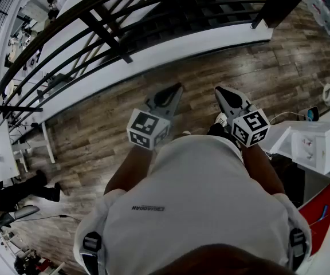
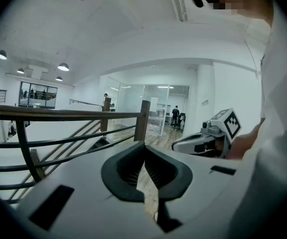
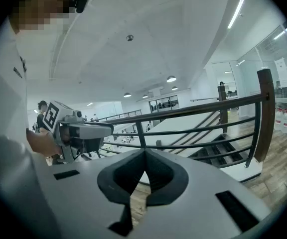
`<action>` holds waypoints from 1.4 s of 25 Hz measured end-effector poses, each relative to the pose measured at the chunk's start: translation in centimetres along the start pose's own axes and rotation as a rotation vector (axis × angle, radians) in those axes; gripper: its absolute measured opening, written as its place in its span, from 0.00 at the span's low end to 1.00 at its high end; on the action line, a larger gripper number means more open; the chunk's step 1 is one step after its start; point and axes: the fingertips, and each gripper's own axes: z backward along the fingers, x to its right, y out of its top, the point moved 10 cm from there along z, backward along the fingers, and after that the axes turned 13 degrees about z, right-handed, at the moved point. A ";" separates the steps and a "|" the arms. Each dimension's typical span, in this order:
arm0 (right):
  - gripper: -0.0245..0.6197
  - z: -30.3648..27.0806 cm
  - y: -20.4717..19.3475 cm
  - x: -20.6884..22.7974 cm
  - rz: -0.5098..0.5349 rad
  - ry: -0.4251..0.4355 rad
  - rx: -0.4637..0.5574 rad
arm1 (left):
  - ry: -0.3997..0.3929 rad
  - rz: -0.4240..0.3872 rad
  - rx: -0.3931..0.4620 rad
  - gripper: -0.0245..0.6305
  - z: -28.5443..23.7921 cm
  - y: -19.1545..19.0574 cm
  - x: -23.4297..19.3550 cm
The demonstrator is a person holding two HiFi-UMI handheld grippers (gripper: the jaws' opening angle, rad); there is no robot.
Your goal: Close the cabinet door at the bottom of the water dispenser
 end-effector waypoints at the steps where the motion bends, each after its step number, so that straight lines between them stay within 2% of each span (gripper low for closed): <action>1: 0.07 0.0 0.0 -0.2 0.002 0.002 -0.003 | -0.001 -0.002 -0.001 0.04 0.1 -0.1 0.0; 8: 0.07 0.0 0.2 -1.1 0.010 0.010 -0.014 | -0.004 -0.017 -0.005 0.04 1.0 -0.4 0.0; 14: 0.07 0.1 1.0 -1.9 -0.042 0.010 0.057 | 0.015 0.014 -0.026 0.04 1.8 -0.8 -0.7; 20: 0.07 0.9 0.3 -2.5 -0.042 -0.023 0.030 | 0.001 0.024 -0.020 0.04 2.2 -1.3 -0.2; 28: 0.07 2.0 -0.5 -4.8 -0.072 -0.061 0.002 | -0.068 0.034 -0.071 0.04 2.4 -2.5 -0.5; 35: 0.07 5.7 -1.4 -4.7 -0.097 -0.141 -0.006 | -0.155 0.014 -0.109 0.04 0.0 -3.1 1.8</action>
